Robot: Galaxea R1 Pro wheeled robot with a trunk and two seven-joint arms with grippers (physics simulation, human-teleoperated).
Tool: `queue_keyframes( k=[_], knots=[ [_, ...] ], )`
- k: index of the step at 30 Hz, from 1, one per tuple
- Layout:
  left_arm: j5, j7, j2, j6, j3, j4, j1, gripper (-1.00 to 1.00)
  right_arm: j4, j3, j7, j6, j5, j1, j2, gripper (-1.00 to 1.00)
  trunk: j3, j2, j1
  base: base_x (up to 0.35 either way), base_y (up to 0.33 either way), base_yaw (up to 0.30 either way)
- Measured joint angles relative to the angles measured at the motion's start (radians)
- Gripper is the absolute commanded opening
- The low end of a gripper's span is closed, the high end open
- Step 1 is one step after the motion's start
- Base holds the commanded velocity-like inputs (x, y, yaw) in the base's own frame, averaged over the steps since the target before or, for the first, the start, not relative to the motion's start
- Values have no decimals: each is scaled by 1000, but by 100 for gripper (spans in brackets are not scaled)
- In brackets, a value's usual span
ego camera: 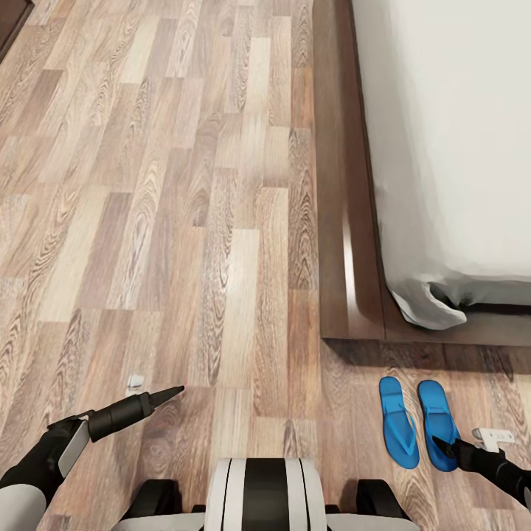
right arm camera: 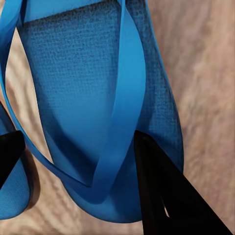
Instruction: In the bedroom, move the book from the bed onto either nightstand, and place the two sandals side by side next to the bed.
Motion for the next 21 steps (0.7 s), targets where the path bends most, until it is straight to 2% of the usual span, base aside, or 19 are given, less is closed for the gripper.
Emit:
queue_keyframes(
  k=[8,12,21],
  knots=[
    [0,-1,0,0,0,0,0,100,0,1,0,0,0,0,0,-100,0,0,0,0,0,0],
    [0,-2,0,0,0,0,1,100,-3,2,0,0,-6,-1,-1,-100,-15,-1,1,0,0,0],
    [1,-2,0,0,0,0,1,100,-3,1,1,0,-6,-1,-1,-100,-15,-1,1,0,0,0]
  ],
)
